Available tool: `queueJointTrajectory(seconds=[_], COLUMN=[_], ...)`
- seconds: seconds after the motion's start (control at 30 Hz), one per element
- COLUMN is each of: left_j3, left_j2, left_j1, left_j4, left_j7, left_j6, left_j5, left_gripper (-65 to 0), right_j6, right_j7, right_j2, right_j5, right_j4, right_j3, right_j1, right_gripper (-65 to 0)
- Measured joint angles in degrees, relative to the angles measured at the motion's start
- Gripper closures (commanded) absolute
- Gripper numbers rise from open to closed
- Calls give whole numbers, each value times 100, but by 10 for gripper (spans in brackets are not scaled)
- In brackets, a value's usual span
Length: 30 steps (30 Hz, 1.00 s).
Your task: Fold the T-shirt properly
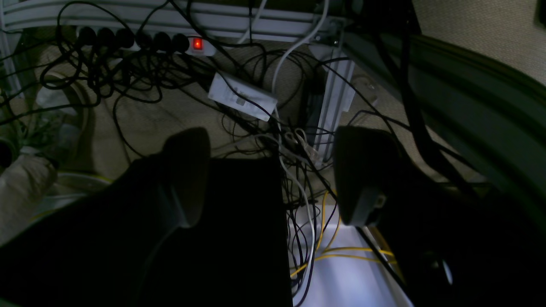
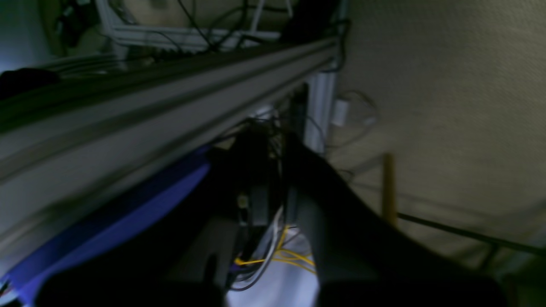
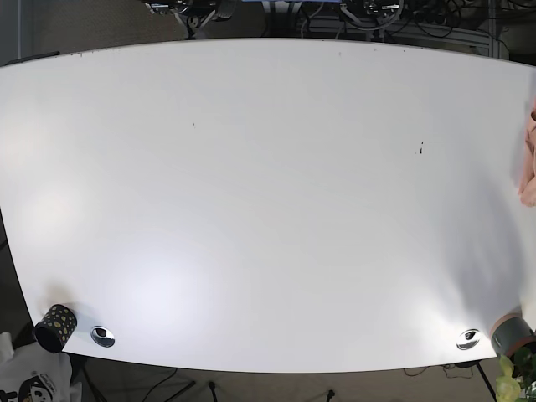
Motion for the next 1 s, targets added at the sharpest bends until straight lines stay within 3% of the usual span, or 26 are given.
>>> queueJointTrajectory(seconds=[0.13,0.33,1.0], left_j3=[0,0,0], left_j2=[-4,0,0], left_j1=[-37,-20,-28], left_j4=[7,13,-446], left_j7=[-22,-33,-31], left_j6=[0,-2,-2], left_j5=[4,9,13], left_gripper=[-414,-414,-414], right_j6=[-334,-494,-505], right_j7=[24,20,20], right_j2=[-2,4,2], right_j5=[2,7,0], right_j4=[-4,-4,-22], right_j3=[0,-2,-2], right_j1=[4,0,-111], right_gripper=[-48,-48,-48])
